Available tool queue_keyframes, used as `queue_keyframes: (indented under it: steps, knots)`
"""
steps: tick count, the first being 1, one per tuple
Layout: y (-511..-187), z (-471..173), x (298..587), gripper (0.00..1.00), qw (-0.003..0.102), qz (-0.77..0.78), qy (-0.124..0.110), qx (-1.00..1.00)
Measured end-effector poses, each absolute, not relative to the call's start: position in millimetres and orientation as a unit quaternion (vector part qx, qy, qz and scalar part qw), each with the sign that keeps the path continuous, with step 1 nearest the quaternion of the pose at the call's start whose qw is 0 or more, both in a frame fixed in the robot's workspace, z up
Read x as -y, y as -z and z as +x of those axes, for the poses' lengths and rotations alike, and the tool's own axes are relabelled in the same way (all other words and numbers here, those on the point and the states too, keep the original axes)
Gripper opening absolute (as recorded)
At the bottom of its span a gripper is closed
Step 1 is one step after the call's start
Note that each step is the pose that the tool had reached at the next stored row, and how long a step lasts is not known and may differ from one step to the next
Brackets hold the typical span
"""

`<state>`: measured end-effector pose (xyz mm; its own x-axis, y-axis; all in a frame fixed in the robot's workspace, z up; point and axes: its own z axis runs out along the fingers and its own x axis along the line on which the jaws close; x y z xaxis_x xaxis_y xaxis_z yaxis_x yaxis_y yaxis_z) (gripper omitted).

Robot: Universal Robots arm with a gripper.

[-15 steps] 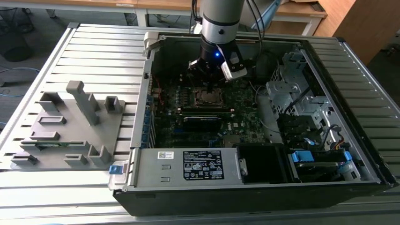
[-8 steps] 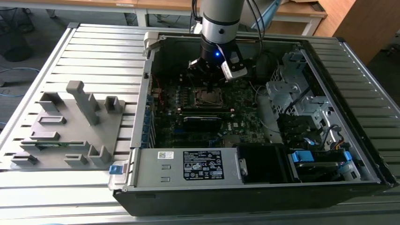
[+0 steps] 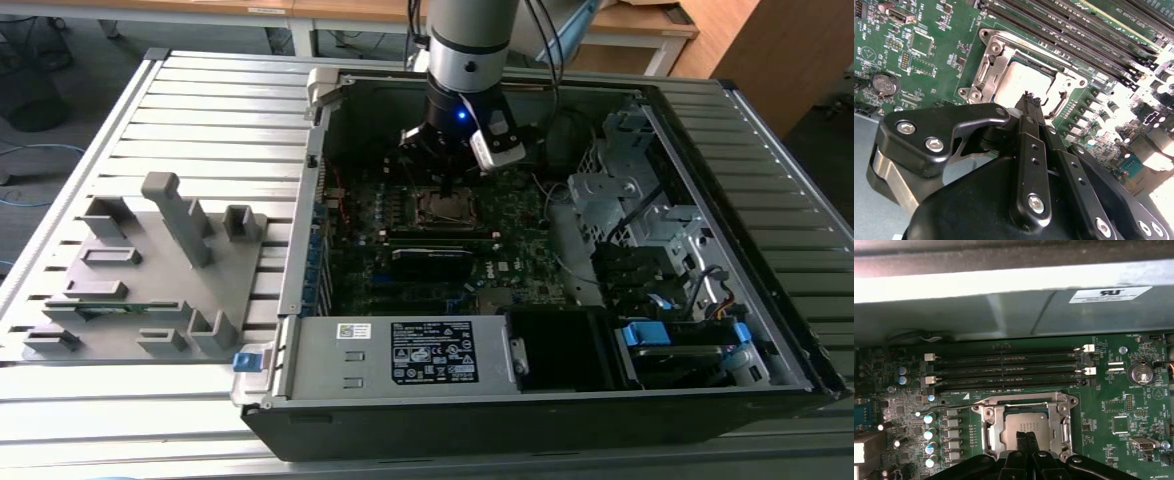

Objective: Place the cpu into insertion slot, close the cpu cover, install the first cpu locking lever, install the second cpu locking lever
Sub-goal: 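Install the first cpu locking lever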

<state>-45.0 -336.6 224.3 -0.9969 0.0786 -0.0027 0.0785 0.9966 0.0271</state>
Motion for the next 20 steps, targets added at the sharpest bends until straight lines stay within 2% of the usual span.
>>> queue_keyframes:
  steps: [20]
  knots:
    - [-231.5,-52.9,336.5,0.11,0.002,0.039,-0.014,-0.999]
